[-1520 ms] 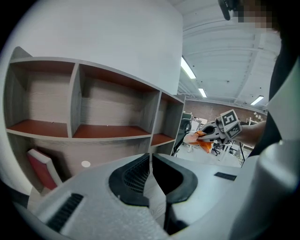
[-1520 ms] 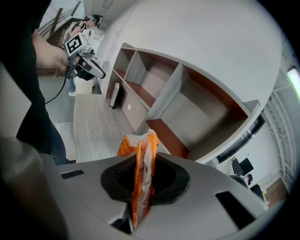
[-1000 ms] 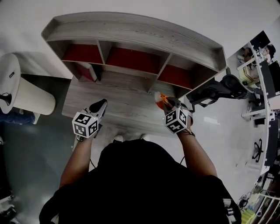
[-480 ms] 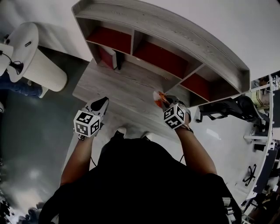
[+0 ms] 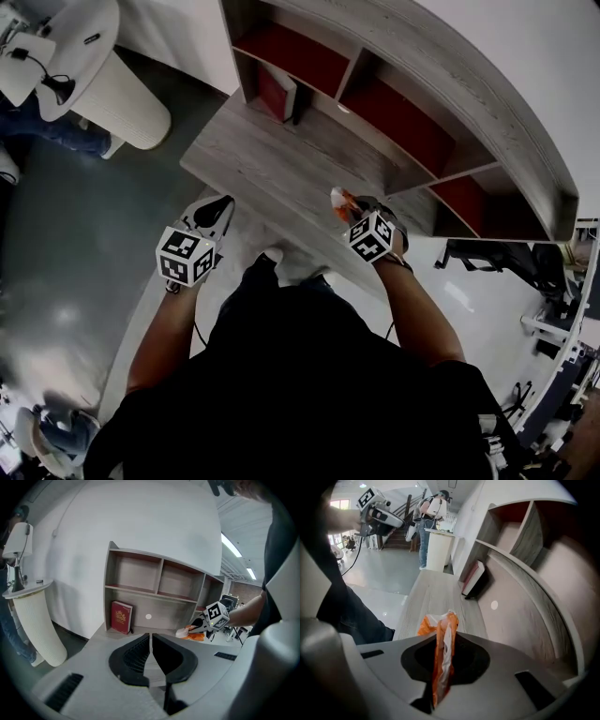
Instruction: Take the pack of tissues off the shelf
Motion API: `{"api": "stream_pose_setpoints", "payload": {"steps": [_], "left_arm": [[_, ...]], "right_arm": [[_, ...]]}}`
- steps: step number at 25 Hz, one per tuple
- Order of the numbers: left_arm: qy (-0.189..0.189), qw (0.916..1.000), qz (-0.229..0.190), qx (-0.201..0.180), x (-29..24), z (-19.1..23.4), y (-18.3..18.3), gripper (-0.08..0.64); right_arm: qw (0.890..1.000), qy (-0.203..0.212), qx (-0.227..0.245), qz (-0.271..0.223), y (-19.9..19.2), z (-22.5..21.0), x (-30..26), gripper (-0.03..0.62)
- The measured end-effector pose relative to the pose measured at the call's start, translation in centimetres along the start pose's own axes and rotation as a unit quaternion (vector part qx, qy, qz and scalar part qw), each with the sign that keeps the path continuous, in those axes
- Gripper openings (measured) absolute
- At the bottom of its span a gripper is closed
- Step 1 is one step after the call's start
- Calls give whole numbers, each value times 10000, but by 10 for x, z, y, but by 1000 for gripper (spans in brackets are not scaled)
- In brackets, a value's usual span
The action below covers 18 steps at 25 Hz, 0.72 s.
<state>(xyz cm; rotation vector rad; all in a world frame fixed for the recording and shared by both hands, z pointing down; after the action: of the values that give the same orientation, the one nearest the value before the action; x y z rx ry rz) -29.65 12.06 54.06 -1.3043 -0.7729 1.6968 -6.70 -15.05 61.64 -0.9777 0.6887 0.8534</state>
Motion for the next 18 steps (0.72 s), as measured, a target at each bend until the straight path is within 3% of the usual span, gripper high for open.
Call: {"api": "stream_pose_setpoints", "payload": {"steps": [10, 18], "left_arm": [[512, 9986, -59, 77, 31, 23, -15, 32], [698, 9975, -58, 67, 37, 27, -25, 32]], "right_arm": [[9977, 536, 345, 229, 9, 33, -63, 26], [9931, 796, 706, 491, -1, 66, -107, 27]]}}
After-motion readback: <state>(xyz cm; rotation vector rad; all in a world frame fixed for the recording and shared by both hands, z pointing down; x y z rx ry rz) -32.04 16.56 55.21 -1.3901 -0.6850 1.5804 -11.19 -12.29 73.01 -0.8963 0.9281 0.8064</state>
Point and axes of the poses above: the fingertips, and each gripper's own axes: x backward along the fingers, z to its left, y out of its top, the point moved 10 cm from there along x, backward along the fingers, and after that the axes turned 8 degrees about -y, right-handed, at the moved point
